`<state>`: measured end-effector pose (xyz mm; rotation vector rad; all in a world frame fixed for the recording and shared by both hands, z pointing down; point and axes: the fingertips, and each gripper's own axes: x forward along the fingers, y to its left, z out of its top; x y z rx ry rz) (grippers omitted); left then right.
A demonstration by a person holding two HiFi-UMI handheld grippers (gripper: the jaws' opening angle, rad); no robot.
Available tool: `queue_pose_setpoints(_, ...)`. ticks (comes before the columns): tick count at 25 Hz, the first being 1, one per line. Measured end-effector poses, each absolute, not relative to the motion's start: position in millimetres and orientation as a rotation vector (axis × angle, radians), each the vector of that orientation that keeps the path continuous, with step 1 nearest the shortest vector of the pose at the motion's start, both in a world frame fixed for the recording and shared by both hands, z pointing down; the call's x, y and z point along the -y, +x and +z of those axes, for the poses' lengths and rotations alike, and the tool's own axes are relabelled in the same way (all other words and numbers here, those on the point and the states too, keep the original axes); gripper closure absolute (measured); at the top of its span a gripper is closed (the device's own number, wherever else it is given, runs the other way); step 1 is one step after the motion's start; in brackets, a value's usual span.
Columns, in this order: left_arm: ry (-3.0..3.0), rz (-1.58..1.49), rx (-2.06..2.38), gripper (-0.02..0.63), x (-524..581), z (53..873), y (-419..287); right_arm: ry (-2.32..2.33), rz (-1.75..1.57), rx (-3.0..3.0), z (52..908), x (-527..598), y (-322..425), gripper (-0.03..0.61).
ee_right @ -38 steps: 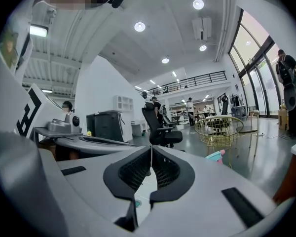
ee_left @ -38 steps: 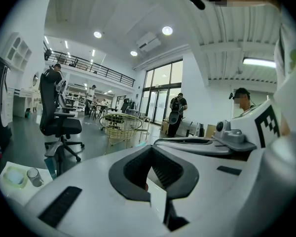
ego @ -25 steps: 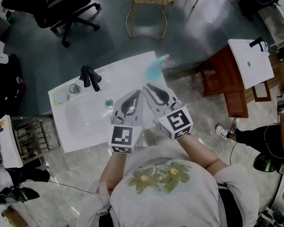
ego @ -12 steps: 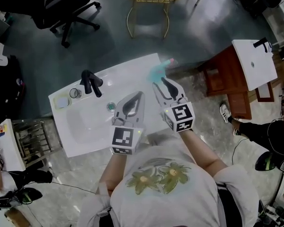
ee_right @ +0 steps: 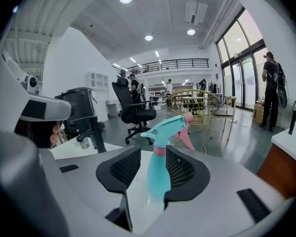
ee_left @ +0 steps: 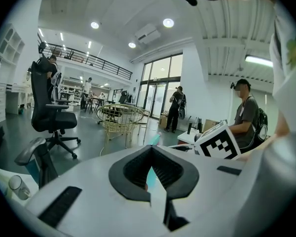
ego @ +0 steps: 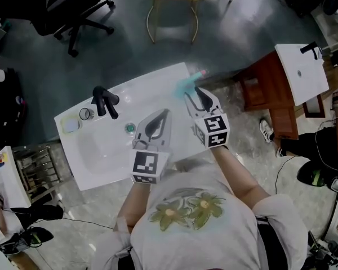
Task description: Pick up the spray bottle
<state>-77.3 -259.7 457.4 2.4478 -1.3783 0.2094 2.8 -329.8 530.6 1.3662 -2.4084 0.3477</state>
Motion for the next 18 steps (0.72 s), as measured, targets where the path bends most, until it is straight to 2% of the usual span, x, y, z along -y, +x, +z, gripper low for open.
queue_pose_setpoints(18,2.402,0.254,1.374,0.604,268.9,476.8,-88.2,1.35,0.342,2.363,550.6,355.5,4.0,0.443)
